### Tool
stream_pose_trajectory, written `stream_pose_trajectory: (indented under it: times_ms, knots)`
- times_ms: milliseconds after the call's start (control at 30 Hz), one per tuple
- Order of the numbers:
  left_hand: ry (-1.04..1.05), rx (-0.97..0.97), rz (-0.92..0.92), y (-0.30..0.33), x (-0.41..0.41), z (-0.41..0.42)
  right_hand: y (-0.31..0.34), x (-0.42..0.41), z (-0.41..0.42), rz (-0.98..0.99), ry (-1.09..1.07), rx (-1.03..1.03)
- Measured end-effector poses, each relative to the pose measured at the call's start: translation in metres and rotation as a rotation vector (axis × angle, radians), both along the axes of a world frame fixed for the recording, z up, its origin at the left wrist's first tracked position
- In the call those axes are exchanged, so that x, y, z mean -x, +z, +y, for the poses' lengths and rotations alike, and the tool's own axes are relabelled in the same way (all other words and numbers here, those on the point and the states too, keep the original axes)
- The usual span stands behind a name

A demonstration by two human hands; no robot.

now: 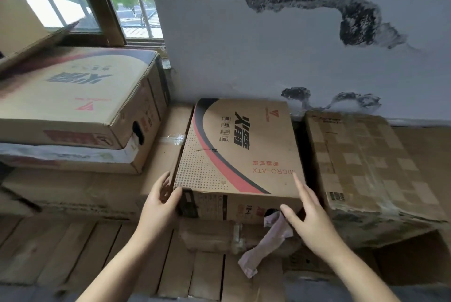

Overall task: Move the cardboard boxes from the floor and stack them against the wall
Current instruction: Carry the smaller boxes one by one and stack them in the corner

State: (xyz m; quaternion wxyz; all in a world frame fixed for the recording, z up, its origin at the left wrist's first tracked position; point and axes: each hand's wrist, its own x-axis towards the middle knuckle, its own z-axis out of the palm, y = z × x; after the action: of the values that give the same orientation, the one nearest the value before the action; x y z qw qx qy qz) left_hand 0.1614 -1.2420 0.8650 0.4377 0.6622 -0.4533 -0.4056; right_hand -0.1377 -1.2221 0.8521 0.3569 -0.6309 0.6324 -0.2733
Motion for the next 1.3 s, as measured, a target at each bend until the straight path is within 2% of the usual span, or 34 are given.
stream_pose_trajectory:
  times_ms: [167,300,467,633,800,1000,1167,1300]
  knots:
    - [-0.093,0.155,-0.026,0.021,-0.014,0.055,0.024,-0.02,0.043,-0.368,-0.022,0.015]
    - [-0.13,0.171,-0.012,0.012,-0.011,0.113,0.021,-0.028,0.086,-0.514,-0.033,-0.023]
    - [-0.119,0.114,0.008,-0.015,-0.004,0.173,-0.004,-0.034,0.14,-0.535,-0.099,-0.159]
    - [-0.228,0.054,0.047,-0.033,-0.002,0.18,-0.012,-0.051,0.173,-0.535,-0.253,-0.192]
    - [-0.456,0.063,0.083,-0.034,-0.018,0.153,-0.017,-0.095,0.203,-0.565,-0.454,-0.06]
    - [-0.803,0.076,0.032,-0.04,-0.077,0.135,-0.032,-0.189,0.257,-0.488,-0.644,0.152]
    - [-1.01,0.059,0.026,-0.04,-0.102,0.128,-0.04,-0.261,0.302,-0.546,-1.034,0.28]
    - [-1.252,0.059,0.03,-0.033,-0.102,0.148,-0.034,-0.304,0.343,-0.5,-1.292,0.353]
